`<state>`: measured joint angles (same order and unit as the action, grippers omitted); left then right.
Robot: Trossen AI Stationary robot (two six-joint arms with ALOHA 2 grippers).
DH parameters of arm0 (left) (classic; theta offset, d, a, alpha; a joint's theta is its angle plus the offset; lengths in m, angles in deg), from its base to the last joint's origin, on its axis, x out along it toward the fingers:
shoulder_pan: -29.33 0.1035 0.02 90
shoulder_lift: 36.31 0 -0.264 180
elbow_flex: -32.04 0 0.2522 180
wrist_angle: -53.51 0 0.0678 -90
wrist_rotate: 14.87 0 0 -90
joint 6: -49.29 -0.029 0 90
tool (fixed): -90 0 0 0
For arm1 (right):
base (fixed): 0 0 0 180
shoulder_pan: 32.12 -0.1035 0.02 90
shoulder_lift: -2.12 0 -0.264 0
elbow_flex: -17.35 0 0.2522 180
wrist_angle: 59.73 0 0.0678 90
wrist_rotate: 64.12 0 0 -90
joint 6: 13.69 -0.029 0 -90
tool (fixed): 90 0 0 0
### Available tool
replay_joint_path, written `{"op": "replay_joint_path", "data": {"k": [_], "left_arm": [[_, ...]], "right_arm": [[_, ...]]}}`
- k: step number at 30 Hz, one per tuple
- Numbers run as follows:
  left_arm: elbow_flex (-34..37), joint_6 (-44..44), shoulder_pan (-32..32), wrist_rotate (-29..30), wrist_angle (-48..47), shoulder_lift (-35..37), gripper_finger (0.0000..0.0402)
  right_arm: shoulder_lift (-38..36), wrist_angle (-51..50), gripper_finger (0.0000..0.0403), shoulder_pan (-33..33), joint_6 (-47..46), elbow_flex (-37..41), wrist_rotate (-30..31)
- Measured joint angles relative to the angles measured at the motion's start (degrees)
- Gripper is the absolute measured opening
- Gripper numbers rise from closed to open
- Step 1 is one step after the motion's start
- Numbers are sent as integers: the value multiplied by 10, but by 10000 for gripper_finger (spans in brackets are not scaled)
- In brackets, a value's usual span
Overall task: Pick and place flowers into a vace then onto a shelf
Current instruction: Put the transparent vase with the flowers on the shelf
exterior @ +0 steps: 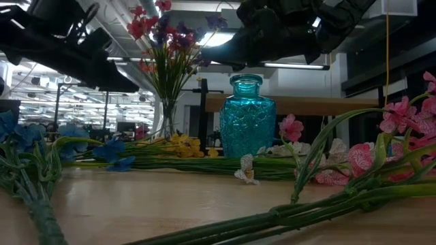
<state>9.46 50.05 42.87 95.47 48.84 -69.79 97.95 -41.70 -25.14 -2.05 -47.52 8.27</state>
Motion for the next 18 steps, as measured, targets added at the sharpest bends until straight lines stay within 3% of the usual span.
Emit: {"op": "replay_joint_path", "data": {"k": [12,18], "left_arm": [[0,-13,17,30,-3,-27,187],[0,2,17,-46,2,-27,187]], "right_arm": [[0,-9,4,17,-10,0,0],[-9,-26,4,37,-11,0,0]]}}
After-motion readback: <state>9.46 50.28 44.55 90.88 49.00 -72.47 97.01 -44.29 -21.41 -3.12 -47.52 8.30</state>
